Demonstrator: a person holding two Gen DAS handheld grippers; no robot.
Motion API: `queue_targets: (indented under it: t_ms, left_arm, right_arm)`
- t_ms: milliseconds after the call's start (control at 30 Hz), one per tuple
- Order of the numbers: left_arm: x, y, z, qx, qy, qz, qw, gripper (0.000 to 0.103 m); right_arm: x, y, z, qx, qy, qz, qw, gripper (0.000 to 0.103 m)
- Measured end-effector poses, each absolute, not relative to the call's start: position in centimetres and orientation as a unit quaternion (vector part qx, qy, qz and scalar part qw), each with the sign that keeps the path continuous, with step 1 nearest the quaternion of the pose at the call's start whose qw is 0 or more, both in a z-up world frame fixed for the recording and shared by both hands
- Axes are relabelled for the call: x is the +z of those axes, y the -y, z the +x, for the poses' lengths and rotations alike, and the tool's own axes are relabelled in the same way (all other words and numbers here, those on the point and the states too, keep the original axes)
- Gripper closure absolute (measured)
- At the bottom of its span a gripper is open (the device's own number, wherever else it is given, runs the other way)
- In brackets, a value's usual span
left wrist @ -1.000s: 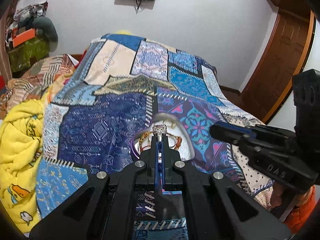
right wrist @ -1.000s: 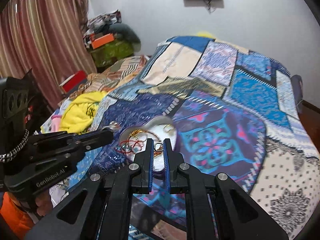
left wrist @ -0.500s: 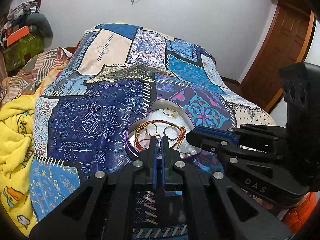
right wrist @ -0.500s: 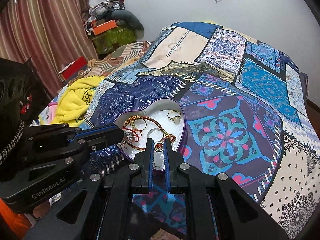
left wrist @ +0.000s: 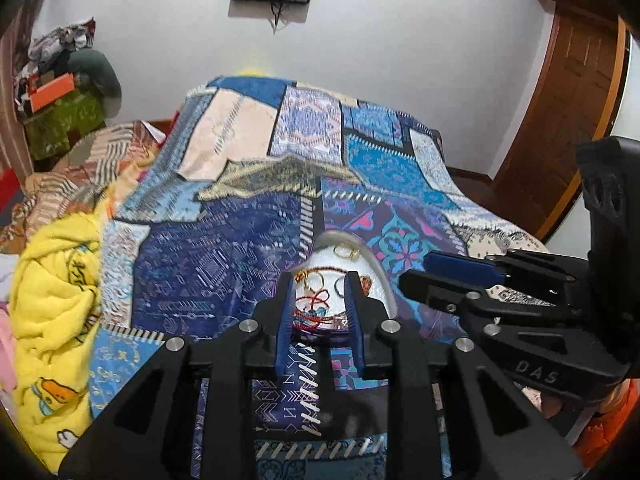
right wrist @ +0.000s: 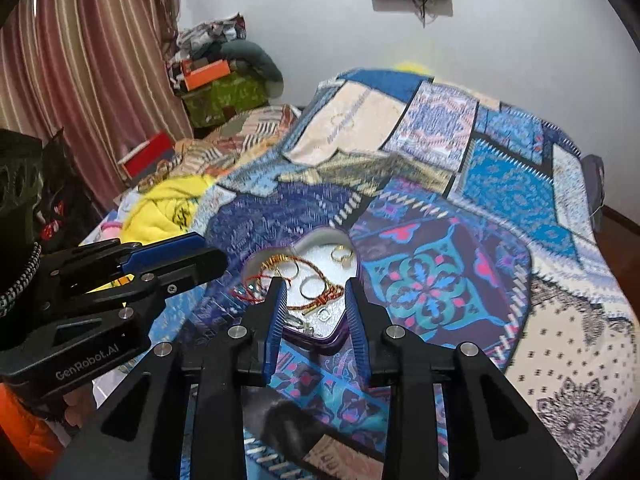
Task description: Organize jewelry
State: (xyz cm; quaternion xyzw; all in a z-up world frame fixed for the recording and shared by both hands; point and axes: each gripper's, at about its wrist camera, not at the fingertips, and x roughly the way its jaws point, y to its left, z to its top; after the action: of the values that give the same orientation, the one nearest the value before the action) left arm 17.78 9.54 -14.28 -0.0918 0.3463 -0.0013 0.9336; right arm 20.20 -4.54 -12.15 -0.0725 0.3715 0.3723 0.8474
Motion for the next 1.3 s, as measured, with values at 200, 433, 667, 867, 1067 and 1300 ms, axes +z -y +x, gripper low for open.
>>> queue_targets:
  t_ms: [200, 433, 667, 867, 1067, 1300]
  left_arm:
    - [-9.8, -8.5, 14.7, 0.01, -0.301, -0.073, 0.951, 0.079]
    - [-3.4, -6.7, 9.3, 0.029, -0.216, -0.042, 0.975, 0.075]
    - [2.3, -4.9, 2.9, 0.048, -0.125, -0.017, 0.991, 0.065]
    - [4.5, -3.6, -1.4, 0.076, -0.075, 0.003, 0.994, 0.039]
    - [5.0, -3.5, -3.5, 0.093, -0.053, -0.004, 0.994, 0.01]
    - [4.9, -3.3, -4.2, 0.092, -0.054, -0.012, 0.994, 0.006]
  right_arm:
    - [-7.1, 6.8, 17.4, 0.363, -0.313, -0.049, 0.876, 0.076]
    - [-0.5, 9.9, 12.6, 0.353, -0.217, -0.016, 0.91, 0.076]
    - [4.0, 11.9, 6.8, 0.341, -0.125, 0.006, 0.932, 0.07]
    - [5.0, 12.3, 3.8, 0.311, -0.084, 0.015, 0.946, 0.031]
    - [5.2, 12.3, 2.6, 0.273, -0.057, 0.01, 0.96, 0.008]
    - [5.2, 12.4, 2.0, 0.267, -0.056, 0.007, 0.962, 0.0]
